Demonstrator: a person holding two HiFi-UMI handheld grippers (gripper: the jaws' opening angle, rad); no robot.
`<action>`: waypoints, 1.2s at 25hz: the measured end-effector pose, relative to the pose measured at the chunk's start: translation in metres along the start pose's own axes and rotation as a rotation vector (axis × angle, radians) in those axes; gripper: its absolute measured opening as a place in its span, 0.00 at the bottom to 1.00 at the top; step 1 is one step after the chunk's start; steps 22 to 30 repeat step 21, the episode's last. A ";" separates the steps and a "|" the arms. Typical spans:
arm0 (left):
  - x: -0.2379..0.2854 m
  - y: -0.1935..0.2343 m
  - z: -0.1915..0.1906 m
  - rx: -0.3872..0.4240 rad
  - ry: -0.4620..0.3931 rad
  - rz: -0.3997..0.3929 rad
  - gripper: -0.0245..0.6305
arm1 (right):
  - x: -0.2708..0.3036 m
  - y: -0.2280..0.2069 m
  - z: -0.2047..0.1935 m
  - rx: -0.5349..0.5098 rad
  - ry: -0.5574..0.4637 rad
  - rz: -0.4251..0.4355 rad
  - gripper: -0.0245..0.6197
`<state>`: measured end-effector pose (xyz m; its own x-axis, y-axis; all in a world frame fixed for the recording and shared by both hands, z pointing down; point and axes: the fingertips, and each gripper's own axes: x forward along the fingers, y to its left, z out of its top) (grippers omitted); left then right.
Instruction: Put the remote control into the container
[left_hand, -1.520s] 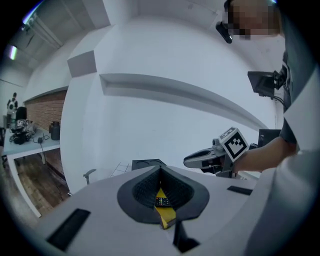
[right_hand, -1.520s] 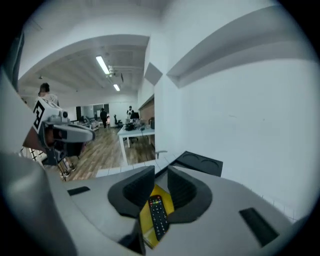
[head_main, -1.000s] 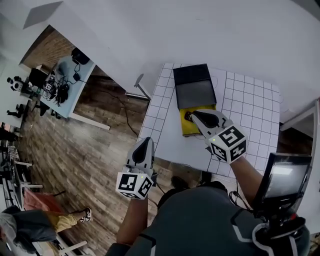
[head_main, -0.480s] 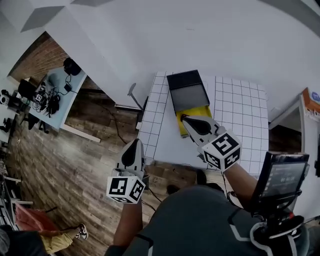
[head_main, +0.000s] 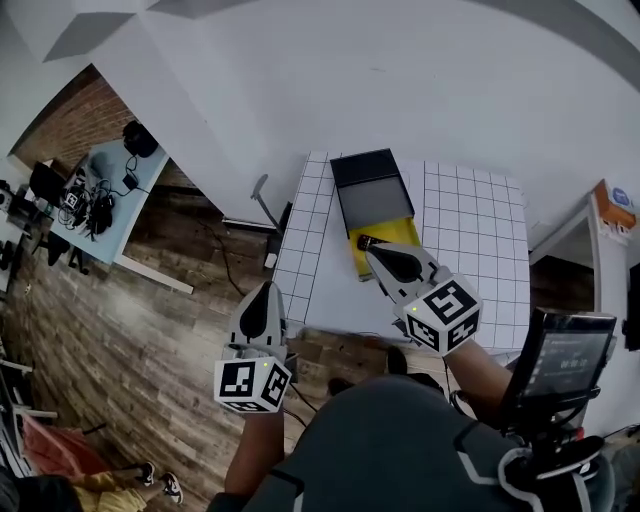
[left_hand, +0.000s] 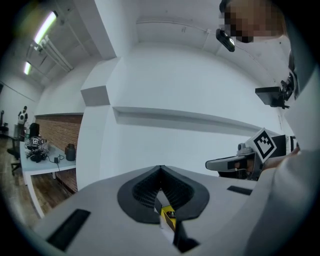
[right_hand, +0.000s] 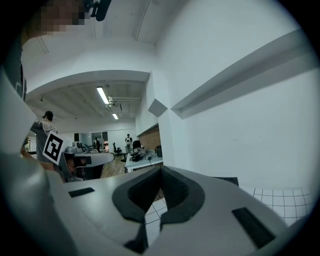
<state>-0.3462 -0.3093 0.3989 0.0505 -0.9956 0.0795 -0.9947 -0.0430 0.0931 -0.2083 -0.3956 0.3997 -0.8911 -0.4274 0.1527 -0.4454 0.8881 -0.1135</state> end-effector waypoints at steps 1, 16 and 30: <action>0.001 0.002 0.002 -0.001 -0.005 0.005 0.05 | 0.001 0.000 0.001 0.002 -0.005 -0.003 0.06; 0.014 0.006 0.003 0.013 0.005 -0.001 0.05 | 0.009 -0.007 0.009 -0.020 -0.015 -0.021 0.06; 0.016 0.006 0.002 0.016 0.005 -0.004 0.05 | 0.012 -0.011 0.009 -0.025 -0.014 -0.022 0.06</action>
